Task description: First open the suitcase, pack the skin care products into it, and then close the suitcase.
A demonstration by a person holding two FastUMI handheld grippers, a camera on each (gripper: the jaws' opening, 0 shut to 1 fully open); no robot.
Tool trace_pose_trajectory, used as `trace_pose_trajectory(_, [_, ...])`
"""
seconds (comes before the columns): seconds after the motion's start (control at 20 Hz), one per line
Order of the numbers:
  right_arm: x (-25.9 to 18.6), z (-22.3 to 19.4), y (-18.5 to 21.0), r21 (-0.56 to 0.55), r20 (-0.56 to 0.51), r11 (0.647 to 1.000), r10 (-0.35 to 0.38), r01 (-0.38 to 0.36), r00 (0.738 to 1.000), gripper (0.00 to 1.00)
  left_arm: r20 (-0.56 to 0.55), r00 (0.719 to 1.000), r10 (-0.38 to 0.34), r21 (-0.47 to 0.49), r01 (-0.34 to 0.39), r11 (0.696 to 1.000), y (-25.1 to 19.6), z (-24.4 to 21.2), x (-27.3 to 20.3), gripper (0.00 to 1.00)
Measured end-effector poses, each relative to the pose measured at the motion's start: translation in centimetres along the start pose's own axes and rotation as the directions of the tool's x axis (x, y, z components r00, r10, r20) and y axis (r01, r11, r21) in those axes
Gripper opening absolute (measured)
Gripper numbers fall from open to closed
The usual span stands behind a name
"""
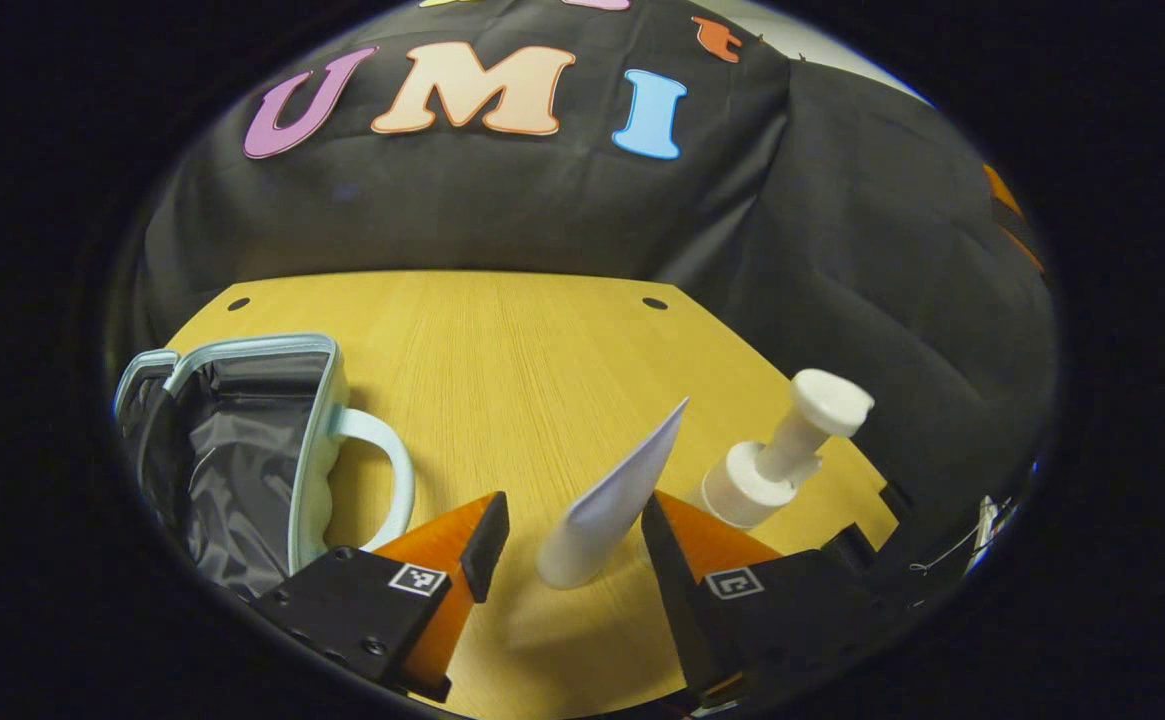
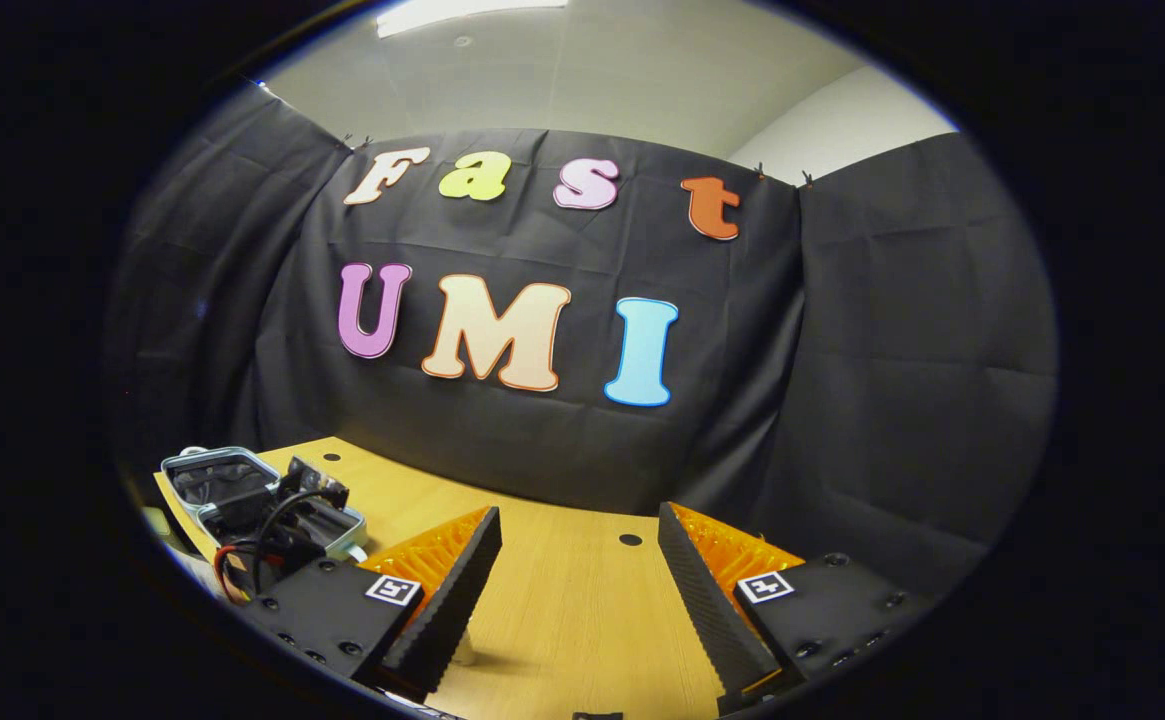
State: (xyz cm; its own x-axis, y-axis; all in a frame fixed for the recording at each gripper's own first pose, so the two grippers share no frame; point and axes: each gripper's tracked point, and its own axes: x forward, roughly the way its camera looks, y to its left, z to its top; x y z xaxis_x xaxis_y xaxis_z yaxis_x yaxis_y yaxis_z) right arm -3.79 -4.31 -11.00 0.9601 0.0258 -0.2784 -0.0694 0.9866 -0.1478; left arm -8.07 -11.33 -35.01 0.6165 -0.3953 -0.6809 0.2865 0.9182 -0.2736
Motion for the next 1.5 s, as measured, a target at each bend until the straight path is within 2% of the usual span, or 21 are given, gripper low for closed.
trace_pose_trajectory(0.1, [0.0, -0.1, 0.9, -0.009, -0.002, 1.0, 0.017, -0.017, 1.0, 0.99, -0.008, 1.0, -0.013, -0.005, 0.013, 1.0, -0.1, -0.5, 0.3, 0.7])
trace_pose_trajectory(0.25, [0.2, -0.4, 2.3, -0.01, -0.002, 0.999, 0.047, -0.047, 0.999, 0.99, -0.016, 0.999, -0.029, -0.003, 0.029, 1.0, -0.2, -0.2, 0.1, 0.35])
trace_pose_trajectory(0.4, [1.0, -1.0, 3.8, 0.013, -0.006, 0.997, 0.076, -0.076, 0.997, 0.99, -0.005, 0.999, -0.04, 0.023, 0.04, 0.999, 0.1, 2.0, -1.2, 0.28])
trace_pose_trajectory(0.65, [2.9, -4.3, 6.8, 0.054, -0.05, 0.991, 0.125, -0.122, 0.991, 0.99, 0.067, 0.997, -0.035, 0.039, 0.033, 0.999, 0.1, 6.4, -5.2, 0.3])
trace_pose_trajectory(0.85, [3.8, -7.2, 9.2, 0.063, -0.084, 0.985, 0.168, -0.163, 0.982, 0.99, 0.111, 0.994, -0.003, 0.069, -0.004, 0.998, 1.3, 9.1, -7.8, 0.3])
trace_pose_trajectory(1.1, [4.6, -12.0, 11.4, 0.06, -0.143, 0.98, 0.198, -0.191, 0.97, 0.96, 0.131, 0.991, 0.035, 0.058, -0.043, 0.997, 2.6, 10.1, -10.4, 0.3])
trace_pose_trajectory(1.2, [5.0, -14.8, 11.9, 0.049, -0.186, 0.981, 0.196, -0.19, 0.963, 0.99, 0.138, 0.989, 0.047, 0.049, -0.054, 0.997, 3.3, 10.4, -11.4, 0.3])
trace_pose_trajectory(1.45, [4.9, -21.0, 12.3, 0.068, -0.301, 0.981, 0.191, -0.179, 0.934, 0.99, 0.157, 0.984, 0.089, 0.049, -0.098, 0.994, 4.8, 11.4, -13.6, 0.3])
trace_pose_trajectory(1.5, [5.0, -21.6, 12.4, 0.07, -0.314, 0.981, 0.193, -0.18, 0.93, 0.99, 0.157, 0.983, 0.097, 0.047, -0.106, 0.993, 5.0, 11.4, -13.9, 0.33])
